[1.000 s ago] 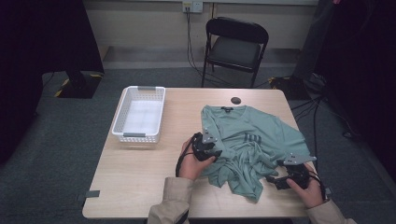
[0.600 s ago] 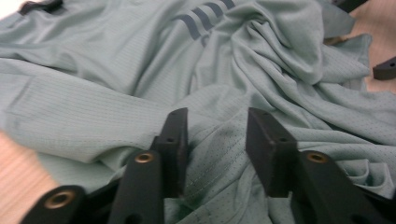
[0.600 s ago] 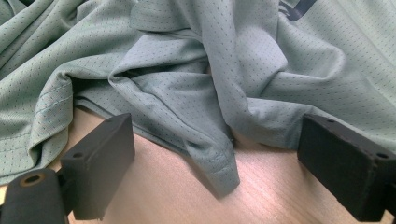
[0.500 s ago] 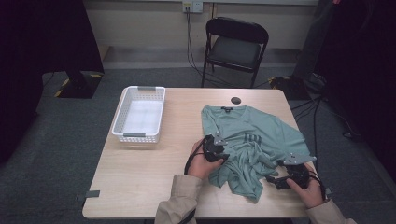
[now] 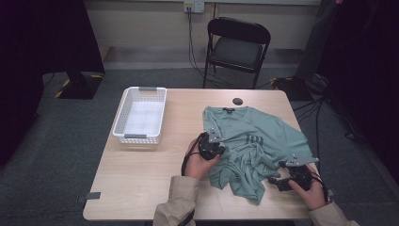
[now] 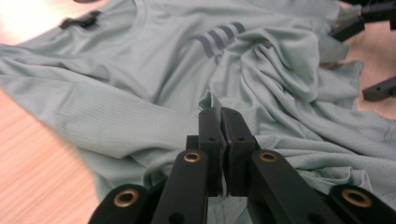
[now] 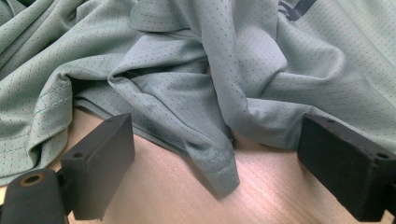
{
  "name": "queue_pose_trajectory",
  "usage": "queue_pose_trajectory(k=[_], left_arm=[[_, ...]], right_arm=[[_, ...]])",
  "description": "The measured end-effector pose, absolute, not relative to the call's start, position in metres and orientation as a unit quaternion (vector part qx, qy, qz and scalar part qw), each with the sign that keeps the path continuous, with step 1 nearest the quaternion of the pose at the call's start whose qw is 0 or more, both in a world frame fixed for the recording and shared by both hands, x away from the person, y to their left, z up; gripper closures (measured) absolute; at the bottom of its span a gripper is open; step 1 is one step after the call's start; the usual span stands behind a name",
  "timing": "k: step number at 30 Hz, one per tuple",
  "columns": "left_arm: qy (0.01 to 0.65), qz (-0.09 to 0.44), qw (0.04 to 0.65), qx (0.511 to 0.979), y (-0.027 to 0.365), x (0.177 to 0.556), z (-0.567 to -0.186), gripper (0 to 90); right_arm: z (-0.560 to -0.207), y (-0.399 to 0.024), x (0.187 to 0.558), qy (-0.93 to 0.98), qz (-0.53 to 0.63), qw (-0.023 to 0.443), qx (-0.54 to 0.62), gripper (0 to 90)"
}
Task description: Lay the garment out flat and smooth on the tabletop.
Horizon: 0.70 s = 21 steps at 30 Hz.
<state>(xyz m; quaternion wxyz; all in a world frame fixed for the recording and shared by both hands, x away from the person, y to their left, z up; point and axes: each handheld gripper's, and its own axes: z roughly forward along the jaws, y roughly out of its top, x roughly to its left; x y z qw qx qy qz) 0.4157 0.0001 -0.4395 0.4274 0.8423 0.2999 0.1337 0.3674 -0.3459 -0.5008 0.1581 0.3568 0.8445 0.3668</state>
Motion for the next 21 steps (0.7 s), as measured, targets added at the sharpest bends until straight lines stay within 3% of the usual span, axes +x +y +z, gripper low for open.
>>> queue_pose_trajectory(k=[21], left_arm=[[0.361, 0.185, 0.463, 0.788, 0.044, 0.412, -0.425, 88.2]], right_arm=[[-0.501, -0.346, 0.367, 0.844, 0.367, 0.158, 0.357, 10.1]])
